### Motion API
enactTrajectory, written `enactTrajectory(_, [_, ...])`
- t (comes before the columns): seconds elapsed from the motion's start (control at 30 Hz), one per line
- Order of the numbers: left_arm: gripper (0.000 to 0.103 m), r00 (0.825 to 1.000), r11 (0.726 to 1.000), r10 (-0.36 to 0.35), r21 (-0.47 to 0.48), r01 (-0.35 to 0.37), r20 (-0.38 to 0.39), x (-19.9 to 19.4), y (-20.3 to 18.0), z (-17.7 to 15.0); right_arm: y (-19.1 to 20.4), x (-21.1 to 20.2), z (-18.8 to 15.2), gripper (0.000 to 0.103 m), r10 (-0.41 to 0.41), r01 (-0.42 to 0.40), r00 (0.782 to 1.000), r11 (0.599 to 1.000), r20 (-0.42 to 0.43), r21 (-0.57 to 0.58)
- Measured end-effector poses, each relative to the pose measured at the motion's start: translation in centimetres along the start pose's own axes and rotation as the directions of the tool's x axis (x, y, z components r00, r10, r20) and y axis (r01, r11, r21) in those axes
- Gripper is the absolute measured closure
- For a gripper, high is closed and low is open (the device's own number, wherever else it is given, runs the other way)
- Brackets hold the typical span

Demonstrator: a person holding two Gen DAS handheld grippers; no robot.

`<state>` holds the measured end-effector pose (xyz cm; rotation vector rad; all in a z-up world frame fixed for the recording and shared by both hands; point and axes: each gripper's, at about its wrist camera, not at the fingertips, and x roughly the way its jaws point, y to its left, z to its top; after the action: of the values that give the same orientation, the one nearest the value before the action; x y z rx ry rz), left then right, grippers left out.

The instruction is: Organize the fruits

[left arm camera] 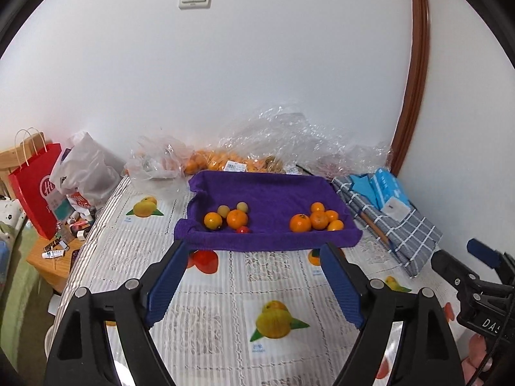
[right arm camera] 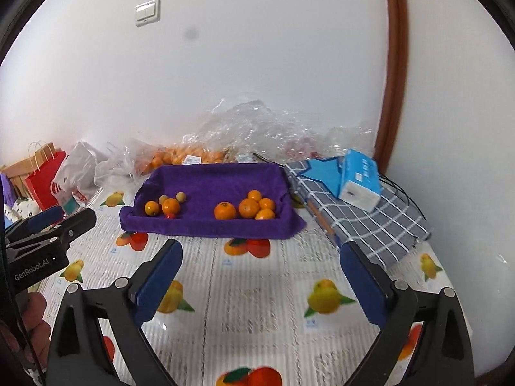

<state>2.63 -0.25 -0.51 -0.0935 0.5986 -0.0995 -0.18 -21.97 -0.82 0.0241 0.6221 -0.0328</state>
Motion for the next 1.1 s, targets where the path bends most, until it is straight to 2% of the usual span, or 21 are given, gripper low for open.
enactTrajectory(0.3, [0.020,1.000,1.000,0.020,0.012,-0.020,0.019,-1.7,-0.7,-0.9,-1.2,-2.3,-1.1,0.006,-0.010,0.010,1.000,1.000,0.014,0.028])
enactTrajectory(1.1, [0.020,0.999,1.000,0.023,0.002,-0.023,0.024,-2.5,-0.6,-1.1,-0.8,-3.0,-1.5,0.006,-0.012,0.012,1.000,1.000,0.023,0.011])
